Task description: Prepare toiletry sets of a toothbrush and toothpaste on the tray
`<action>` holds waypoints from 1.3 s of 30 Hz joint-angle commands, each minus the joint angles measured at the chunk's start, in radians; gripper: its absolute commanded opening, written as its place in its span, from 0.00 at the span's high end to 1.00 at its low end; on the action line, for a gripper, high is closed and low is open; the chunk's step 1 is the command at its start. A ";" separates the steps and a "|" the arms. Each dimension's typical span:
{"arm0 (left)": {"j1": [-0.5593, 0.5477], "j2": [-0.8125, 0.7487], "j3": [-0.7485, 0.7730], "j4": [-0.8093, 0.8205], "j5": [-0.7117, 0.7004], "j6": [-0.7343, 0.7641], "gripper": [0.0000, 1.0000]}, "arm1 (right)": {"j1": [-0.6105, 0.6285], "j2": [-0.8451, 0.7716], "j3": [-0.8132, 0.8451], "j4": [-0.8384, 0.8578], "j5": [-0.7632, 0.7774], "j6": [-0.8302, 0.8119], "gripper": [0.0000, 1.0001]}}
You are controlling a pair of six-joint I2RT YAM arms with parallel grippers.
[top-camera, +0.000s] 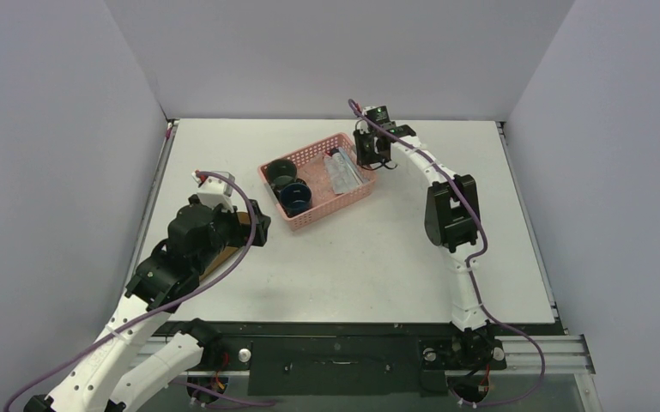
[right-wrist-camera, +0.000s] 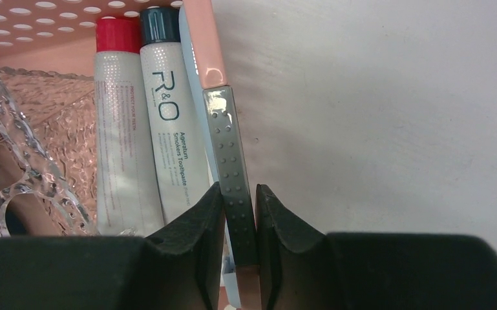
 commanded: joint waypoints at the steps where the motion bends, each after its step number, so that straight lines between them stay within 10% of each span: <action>1: 0.006 0.000 0.005 0.029 -0.001 0.009 0.04 | -0.007 -0.058 -0.041 0.015 0.062 0.003 1.00; 23: 0.008 -0.002 0.003 0.028 0.004 0.005 0.04 | -0.042 -0.344 -0.533 0.272 0.239 0.244 1.00; 39: 0.008 0.013 0.005 0.023 -0.005 0.005 0.04 | -0.092 -0.338 -0.478 0.247 0.199 0.229 1.00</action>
